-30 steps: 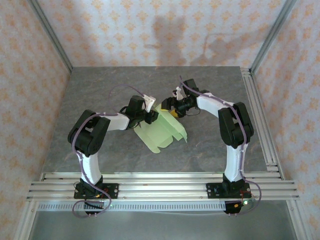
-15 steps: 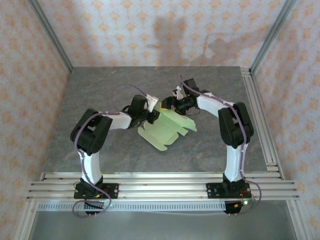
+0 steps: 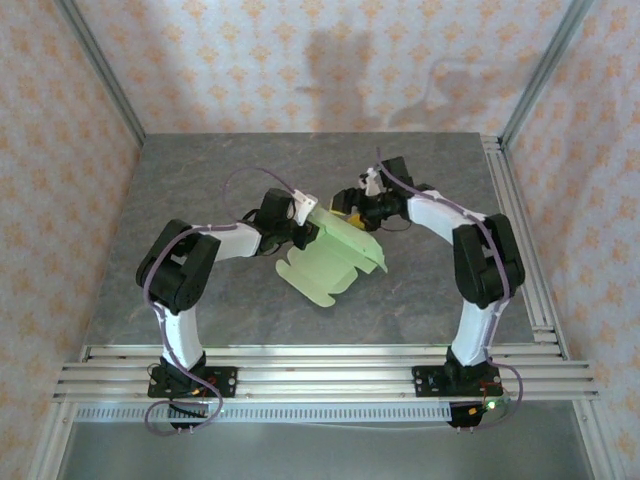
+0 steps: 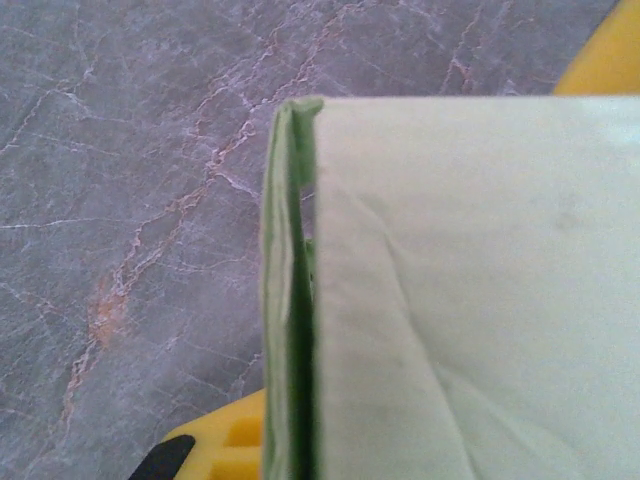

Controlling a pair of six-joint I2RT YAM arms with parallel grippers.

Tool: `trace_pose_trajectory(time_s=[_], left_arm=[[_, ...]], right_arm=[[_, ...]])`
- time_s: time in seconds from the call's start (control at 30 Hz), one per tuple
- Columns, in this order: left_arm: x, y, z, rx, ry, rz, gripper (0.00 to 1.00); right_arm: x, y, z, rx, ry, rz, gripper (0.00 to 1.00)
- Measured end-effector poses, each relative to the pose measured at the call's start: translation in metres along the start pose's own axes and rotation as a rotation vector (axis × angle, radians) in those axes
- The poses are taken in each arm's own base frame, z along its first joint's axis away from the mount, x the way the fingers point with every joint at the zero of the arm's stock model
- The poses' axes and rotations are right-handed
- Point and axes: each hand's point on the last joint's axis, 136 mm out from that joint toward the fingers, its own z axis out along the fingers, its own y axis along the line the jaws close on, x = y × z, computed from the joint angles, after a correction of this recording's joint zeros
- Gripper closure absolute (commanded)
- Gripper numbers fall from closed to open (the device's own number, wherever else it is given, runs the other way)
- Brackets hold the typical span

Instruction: Fold the paper box

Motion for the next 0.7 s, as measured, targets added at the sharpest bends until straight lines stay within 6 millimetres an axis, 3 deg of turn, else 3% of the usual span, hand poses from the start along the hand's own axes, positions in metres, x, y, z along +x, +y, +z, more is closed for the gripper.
trace_pose_trajectory(time_s=[0.1,0.23,0.37,0.6,0.7], left_arm=[[-0.007,-0.006,-0.006,0.022,-0.013,0.013,1.0],[-0.013,-0.014,-0.012,0.056,-0.028,0.021,1.0],[-0.022,-0.021,-0.018,0.082,-0.051,0.013,1.0],[-0.036,-0.026,-0.026,0.096,-0.094,-0.026,0.93],[-0.036,-0.025,-0.026,0.095,-0.094,-0.052,0.88]], right_arm=[[-0.018,-0.002,-0.021,0.01,-0.071,0.004,0.25],[-0.026,-0.017,-0.029,0.061,-0.1,0.003,0.37],[-0.016,-0.022,-0.018,0.073,-0.039,-0.015,0.48],[0.018,-0.001,0.008,-0.002,0.096,-0.09,0.51],[0.019,0.001,0.009,-0.017,0.103,-0.097,0.52]])
